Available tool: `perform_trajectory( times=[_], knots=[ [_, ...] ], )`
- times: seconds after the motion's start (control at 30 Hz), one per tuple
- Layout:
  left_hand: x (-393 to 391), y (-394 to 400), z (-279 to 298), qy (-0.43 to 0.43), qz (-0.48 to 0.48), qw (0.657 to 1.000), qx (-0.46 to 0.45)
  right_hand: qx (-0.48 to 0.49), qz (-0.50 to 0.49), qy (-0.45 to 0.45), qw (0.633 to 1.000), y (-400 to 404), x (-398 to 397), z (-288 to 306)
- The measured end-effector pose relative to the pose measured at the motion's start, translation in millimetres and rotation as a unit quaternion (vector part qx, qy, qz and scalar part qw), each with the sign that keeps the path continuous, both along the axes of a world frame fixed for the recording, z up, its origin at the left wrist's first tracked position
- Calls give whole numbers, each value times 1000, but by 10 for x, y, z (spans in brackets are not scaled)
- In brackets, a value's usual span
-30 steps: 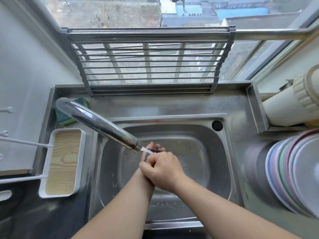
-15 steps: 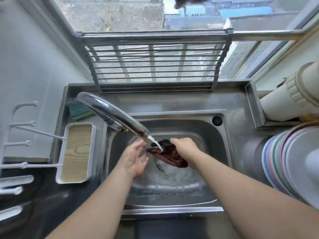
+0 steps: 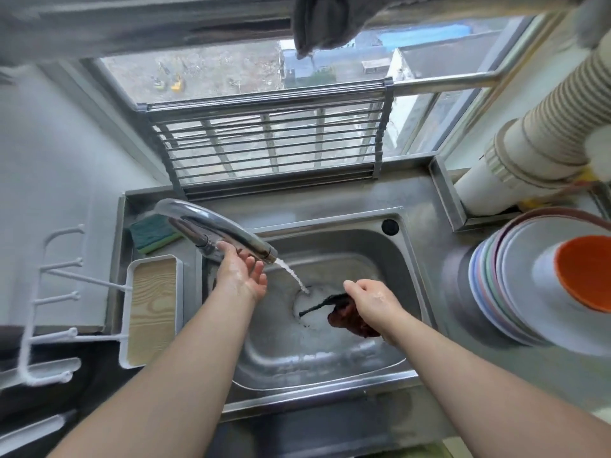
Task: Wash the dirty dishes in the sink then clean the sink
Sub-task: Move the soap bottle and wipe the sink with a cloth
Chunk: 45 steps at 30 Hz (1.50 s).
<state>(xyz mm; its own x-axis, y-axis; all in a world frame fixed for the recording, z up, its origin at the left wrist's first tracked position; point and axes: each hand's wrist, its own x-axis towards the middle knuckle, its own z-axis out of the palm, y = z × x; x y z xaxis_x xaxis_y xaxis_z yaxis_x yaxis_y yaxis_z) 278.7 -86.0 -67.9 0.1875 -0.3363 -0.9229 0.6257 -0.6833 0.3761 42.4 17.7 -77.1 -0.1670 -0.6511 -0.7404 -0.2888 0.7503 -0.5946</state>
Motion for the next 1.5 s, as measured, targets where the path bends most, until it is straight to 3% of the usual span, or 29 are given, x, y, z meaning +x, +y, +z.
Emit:
perform_trajectory(
  times=[0.13, 0.3, 0.4, 0.47, 0.53, 0.6, 0.63, 0.73, 0.87, 0.93, 1.0, 1.07, 1.1, 1.17, 1.27, 1.37, 1.43, 1.5],
  knots=[
    [-32, -92, 23, -24, 12, 1000, 4, -10, 39, 5, 999, 49, 69, 126],
    [-65, 22, 10, -50, 18, 997, -50, -35, 238, 94, 966, 57, 12, 247],
    [-212, 411, -51, -49, -114, 991, -49, -40, 314, 89, 944, 22, -19, 347],
    [-369, 719, -40, -86, -336, 935, -77, -63, 340, 86, 934, -25, -28, 462],
    [-524, 978, -109, -121, -544, 811, -180, -90, 364, 81, 923, -83, -32, 599],
    [-714, 1099, -72, -207, -658, 691, -216, -114, 359, 53, 925, -128, -28, 691],
    [-782, 1119, -31, -249, -664, 672, -211, -127, 351, 40, 927, -143, -23, 727],
    [-940, 1095, -33, -290, -599, 715, -215, -173, 307, 42, 935, -191, -67, 822],
    [-949, 1126, 52, -312, -635, 661, -250, -240, 108, 126, 956, -301, -464, 790],
    [-948, 1172, 64, -336, -616, 667, -251, -194, -6, 164, 967, -298, -704, 640],
    [-990, 1204, 129, -320, -591, 695, -255, -154, -24, 198, 968, -229, -795, 438],
    [-1085, 1200, 180, -329, -593, 684, -270, -159, 14, 201, 966, -166, -769, 244],
    [-1125, 1177, 205, -333, -597, 677, -272, -167, 26, 157, 973, -160, -721, 171],
    [-1176, 1111, 233, -291, -599, 700, -259, -152, 11, -30, 988, -161, -557, 85],
    [-1202, 1014, 272, -254, -597, 718, -252, -63, -57, -231, 969, -109, -300, -19],
    [-1238, 868, 322, -246, -517, 785, -235, 8, -143, -320, 937, -33, -197, -82],
    [-1279, 739, 341, -220, -447, 841, -210, 20, -179, -323, 929, 12, -169, -135],
    [-1321, 637, 329, -194, -407, 873, -186, 51, -211, -323, 921, 84, -115, -167]
  ],
)
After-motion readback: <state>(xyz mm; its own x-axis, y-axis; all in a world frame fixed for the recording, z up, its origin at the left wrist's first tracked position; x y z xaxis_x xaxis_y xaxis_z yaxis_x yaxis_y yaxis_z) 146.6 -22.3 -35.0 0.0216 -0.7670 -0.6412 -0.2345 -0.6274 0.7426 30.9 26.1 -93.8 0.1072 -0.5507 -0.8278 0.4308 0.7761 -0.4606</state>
